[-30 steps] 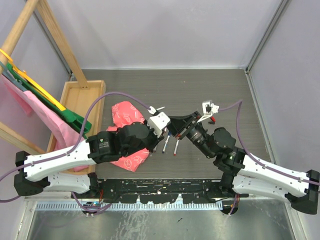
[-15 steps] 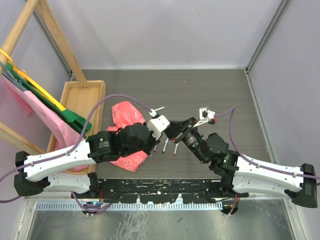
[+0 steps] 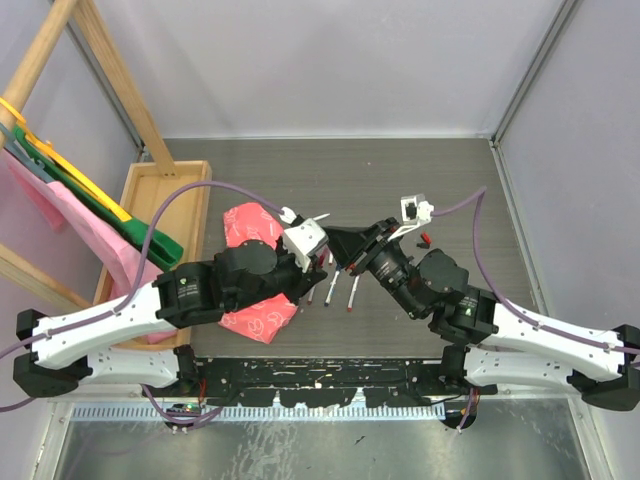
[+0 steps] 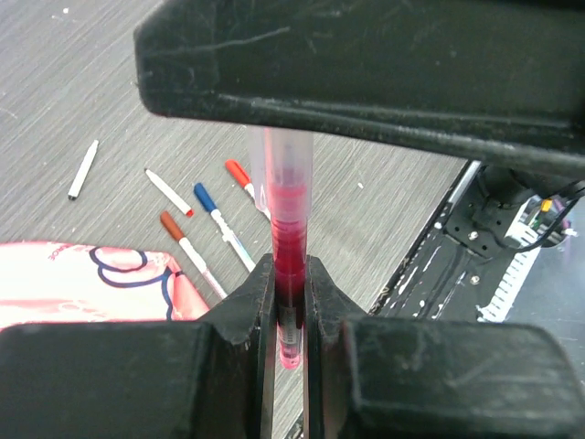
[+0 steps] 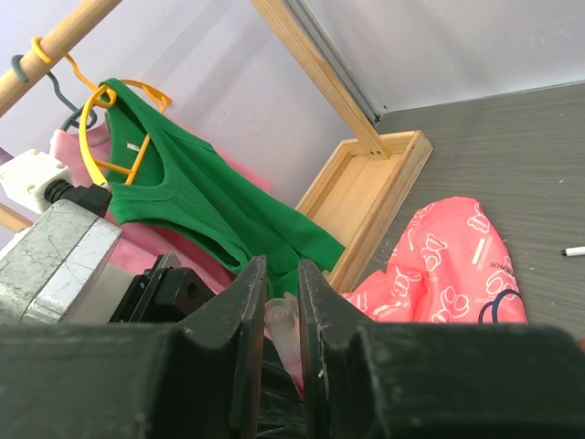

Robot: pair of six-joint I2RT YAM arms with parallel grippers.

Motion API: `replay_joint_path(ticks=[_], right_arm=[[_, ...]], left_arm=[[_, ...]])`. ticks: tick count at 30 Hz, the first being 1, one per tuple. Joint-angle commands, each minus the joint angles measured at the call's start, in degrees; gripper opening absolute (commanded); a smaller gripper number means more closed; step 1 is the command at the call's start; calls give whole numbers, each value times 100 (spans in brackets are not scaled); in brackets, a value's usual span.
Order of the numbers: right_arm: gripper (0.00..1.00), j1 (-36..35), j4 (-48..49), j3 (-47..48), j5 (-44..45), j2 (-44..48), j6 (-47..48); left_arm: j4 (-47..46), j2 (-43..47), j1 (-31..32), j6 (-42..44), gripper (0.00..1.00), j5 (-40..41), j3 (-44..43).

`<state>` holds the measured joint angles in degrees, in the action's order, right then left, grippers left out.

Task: Insert the pens into the pen caps
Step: Press the pen cap onto the pen.

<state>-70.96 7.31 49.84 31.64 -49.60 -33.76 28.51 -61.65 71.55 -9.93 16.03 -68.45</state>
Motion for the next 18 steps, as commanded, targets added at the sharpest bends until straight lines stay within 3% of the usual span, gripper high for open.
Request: replay_joint_path(ticks=[1, 12, 18], right_arm=[[0, -173, -2311, 18, -233, -455, 599], [9, -146, -2296, 1027, -183, -444, 1162], [25, -146, -2205, 1263, -363, -425, 1240]], left_arm=[[-2689, 507, -62, -129, 0, 0, -846], [-2546, 564, -58, -264, 0, -174, -721], [-2544, 551, -64, -302, 0, -163, -670]])
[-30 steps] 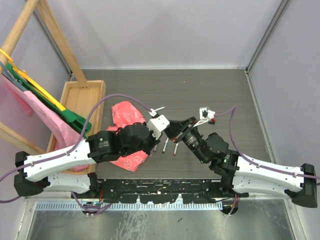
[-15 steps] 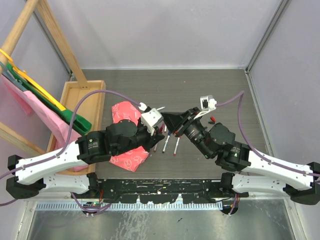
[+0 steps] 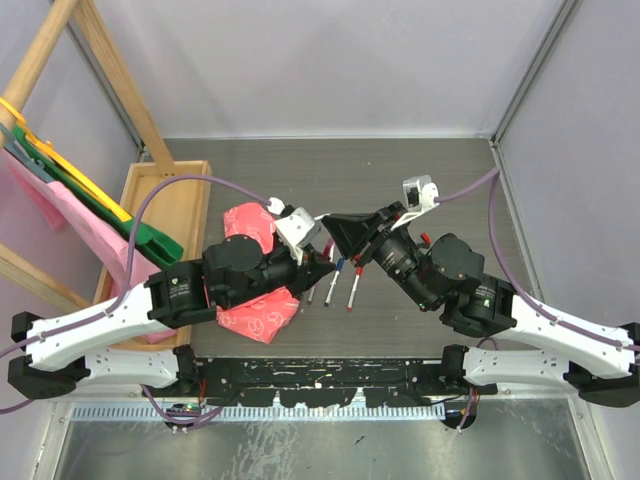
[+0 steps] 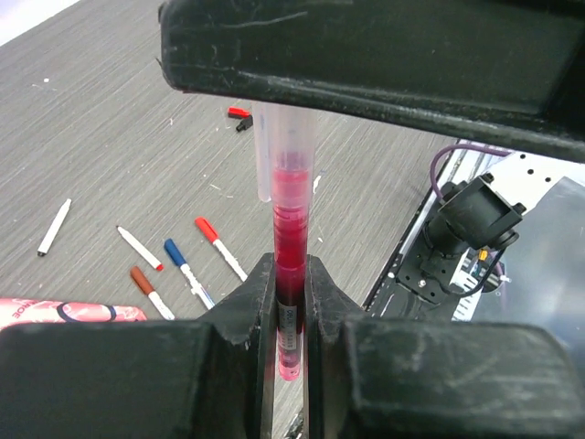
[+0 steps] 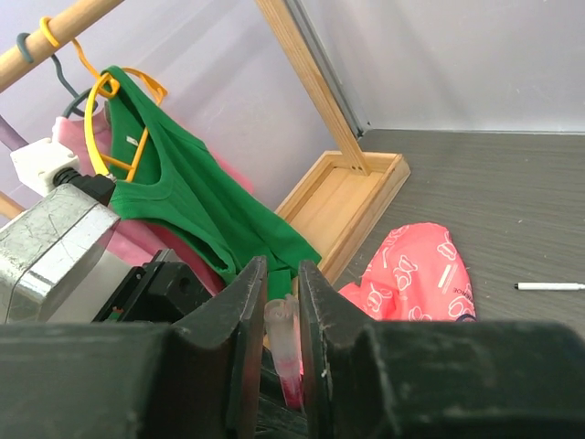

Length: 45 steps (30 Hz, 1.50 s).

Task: Insert the pens into the pen caps
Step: Press the pen cap onto the pen.

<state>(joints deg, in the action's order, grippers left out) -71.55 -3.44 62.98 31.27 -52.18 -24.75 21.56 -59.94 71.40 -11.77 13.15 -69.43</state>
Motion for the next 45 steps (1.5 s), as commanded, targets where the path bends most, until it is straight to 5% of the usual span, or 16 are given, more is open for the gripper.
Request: replay_joint_path(ticks=[1, 23, 45], right_arm=[[27, -87, -1072, -38, -394, -144, 340], [52, -83, -856, 914, 279, -196, 653], [49, -82, -308, 943, -716, -1, 1661]], left_arm=[[-1849, 384, -50, -119, 0, 129, -564], [-1671, 224, -47, -276, 0, -33, -614], [-1097, 8, -47, -414, 0, 17, -819]])
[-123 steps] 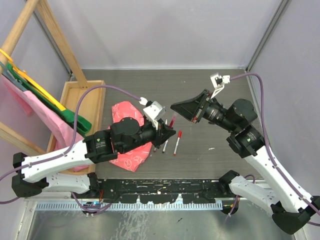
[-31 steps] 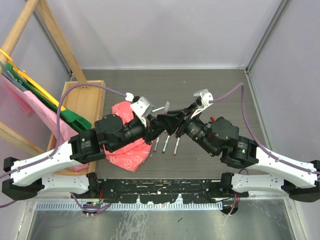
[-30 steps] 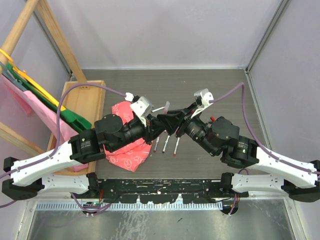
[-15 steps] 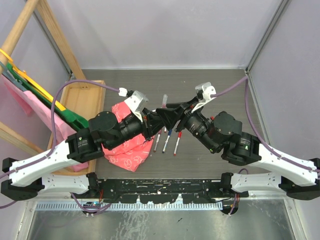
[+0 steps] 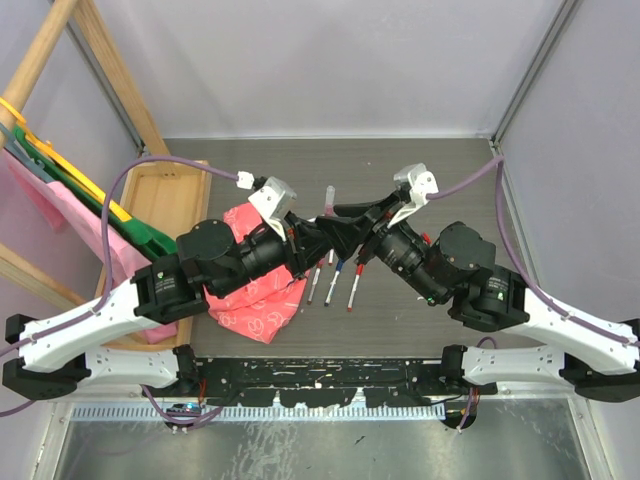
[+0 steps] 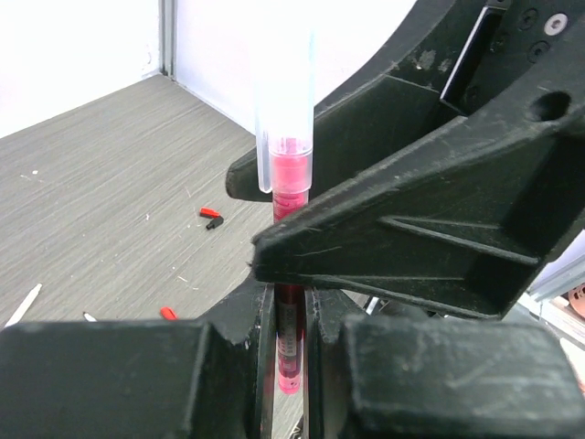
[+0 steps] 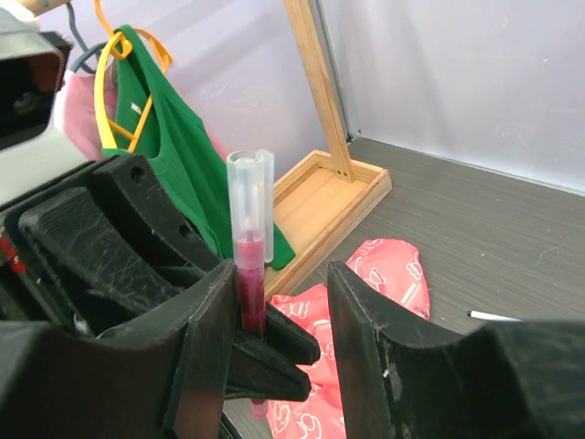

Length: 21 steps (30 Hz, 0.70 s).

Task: Insert the pens into the pen caps
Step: Press the pen cap onto the pen.

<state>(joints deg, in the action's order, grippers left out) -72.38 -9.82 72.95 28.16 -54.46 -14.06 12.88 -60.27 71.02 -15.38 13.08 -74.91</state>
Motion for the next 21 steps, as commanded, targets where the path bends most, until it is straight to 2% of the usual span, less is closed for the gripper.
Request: replay_joint_path(ticks=[1, 7, 21], right_arm=[[49, 4, 326, -104, -479, 264, 728], [58, 0, 354, -266, -445, 482, 926], [59, 2, 729, 25, 369, 401, 178]], left_arm=[[-228, 42, -10, -55, 0, 30, -269], [-194, 15, -10, -46, 0, 27, -280], [-31, -113, -10, -93, 0, -76, -318]])
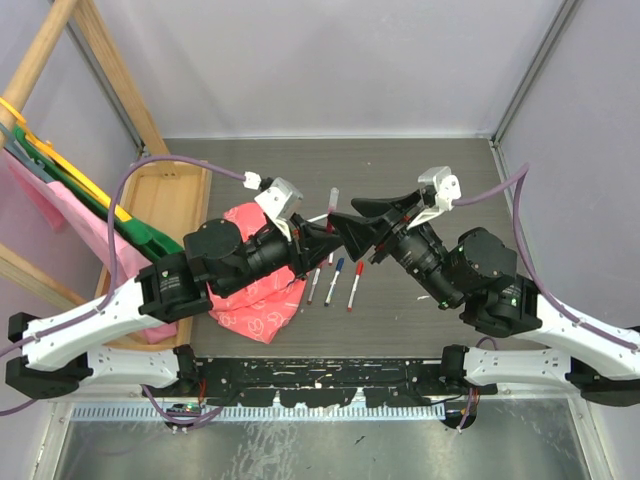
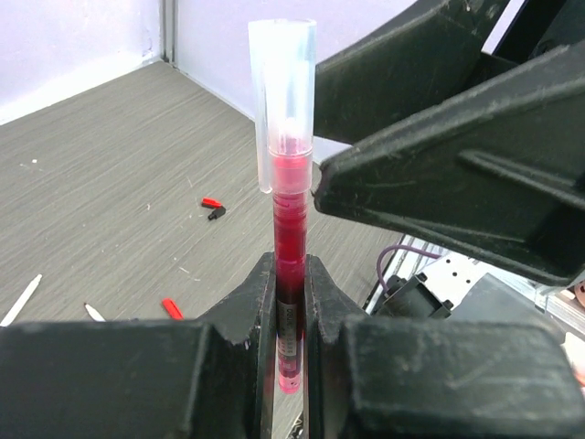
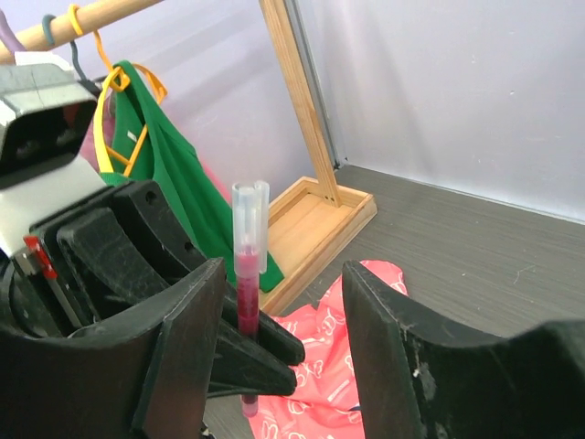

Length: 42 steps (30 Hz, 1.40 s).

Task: Insert the pens into the pen caps
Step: Press the pen cap onto the pen.

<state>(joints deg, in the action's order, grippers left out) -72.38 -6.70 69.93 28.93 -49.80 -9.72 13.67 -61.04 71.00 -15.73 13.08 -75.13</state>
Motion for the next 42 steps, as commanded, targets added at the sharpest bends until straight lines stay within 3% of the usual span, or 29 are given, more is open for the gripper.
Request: replay_joint_path(ticks=[1, 6, 10, 18, 24, 42], right_arm=[[60, 9, 419, 379, 300, -99, -304], [59, -3, 439, 514, 209, -240, -420], [50, -2, 344, 569, 424, -301, -494], [29, 5, 124, 560, 555, -310, -582], [0, 2, -294, 383, 430, -232, -764], [0, -287, -1142, -2027, -201, 187, -2754]], left_arm=[[-103, -53, -7, -62, 0, -105, -304], [-9, -109, -10, -96, 0, -166, -326], [-2, -128, -7, -110, 0, -274, -327], [28, -174, -5, -137, 0, -350, -345], [217, -297, -7, -126, 0, -273, -595], [-352, -559, -20, -117, 0, 173, -894]])
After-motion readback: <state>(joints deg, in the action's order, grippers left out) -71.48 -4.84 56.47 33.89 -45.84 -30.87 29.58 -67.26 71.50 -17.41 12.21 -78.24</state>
